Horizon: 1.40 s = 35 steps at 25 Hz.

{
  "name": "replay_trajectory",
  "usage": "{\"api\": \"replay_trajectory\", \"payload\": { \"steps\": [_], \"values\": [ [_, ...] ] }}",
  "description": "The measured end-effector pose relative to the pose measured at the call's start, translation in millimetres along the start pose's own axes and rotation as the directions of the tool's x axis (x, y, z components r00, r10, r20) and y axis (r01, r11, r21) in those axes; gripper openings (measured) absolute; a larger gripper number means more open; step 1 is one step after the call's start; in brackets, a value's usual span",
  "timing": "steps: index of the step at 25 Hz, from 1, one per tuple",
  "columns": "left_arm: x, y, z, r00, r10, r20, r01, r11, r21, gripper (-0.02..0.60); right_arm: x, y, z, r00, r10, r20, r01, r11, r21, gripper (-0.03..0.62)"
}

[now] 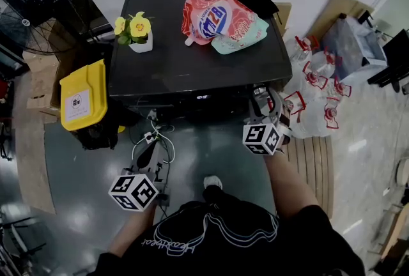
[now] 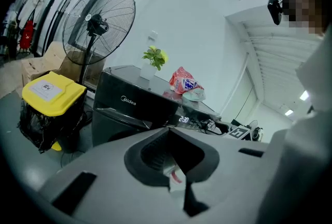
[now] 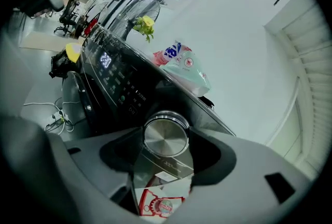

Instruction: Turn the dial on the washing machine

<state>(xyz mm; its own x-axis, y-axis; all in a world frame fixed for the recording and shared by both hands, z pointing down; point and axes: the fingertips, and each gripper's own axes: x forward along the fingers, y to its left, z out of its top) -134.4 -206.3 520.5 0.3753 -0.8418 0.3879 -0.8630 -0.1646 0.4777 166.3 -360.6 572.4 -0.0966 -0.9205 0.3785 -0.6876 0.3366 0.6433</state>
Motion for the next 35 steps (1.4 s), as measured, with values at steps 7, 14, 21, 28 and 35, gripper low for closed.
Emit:
{"api": "replay_trajectory", "payload": {
  "steps": [7,14,21,28,35],
  "values": [
    [-3.6,-0.8,2.4,1.000,0.002,0.009,-0.002,1.000,0.001,0.005,-0.5,-1.5,-0.9,0.999,0.032,0.011,-0.033,0.991,0.128,0.281],
    [-9.2,1.8,5.2,1.000,0.018,0.017,-0.017,1.000,-0.002,0.005,0.1,-3.4,-1.7,0.996,0.081,0.037,-0.088,0.948,0.306,0.282],
    [-16.2,-4.0,8.8,1.000,0.020,0.022,-0.020,1.000,0.006,0.005,-0.2,-5.5,-4.2,0.991,0.116,0.061,-0.131,0.873,0.470,0.281],
    [-21.1,-0.7,6.1,0.999,0.032,0.018,-0.032,0.999,-0.001,0.005,0.5,-7.3,-7.0,0.985,0.148,0.086,-0.170,0.797,0.580,0.281],
    [-15.4,-4.0,6.0,1.000,0.012,0.012,-0.012,1.000,0.001,0.005,1.7,-7.3,-9.8,0.971,0.195,0.141,-0.235,0.638,0.734,0.281]
  ]
}}
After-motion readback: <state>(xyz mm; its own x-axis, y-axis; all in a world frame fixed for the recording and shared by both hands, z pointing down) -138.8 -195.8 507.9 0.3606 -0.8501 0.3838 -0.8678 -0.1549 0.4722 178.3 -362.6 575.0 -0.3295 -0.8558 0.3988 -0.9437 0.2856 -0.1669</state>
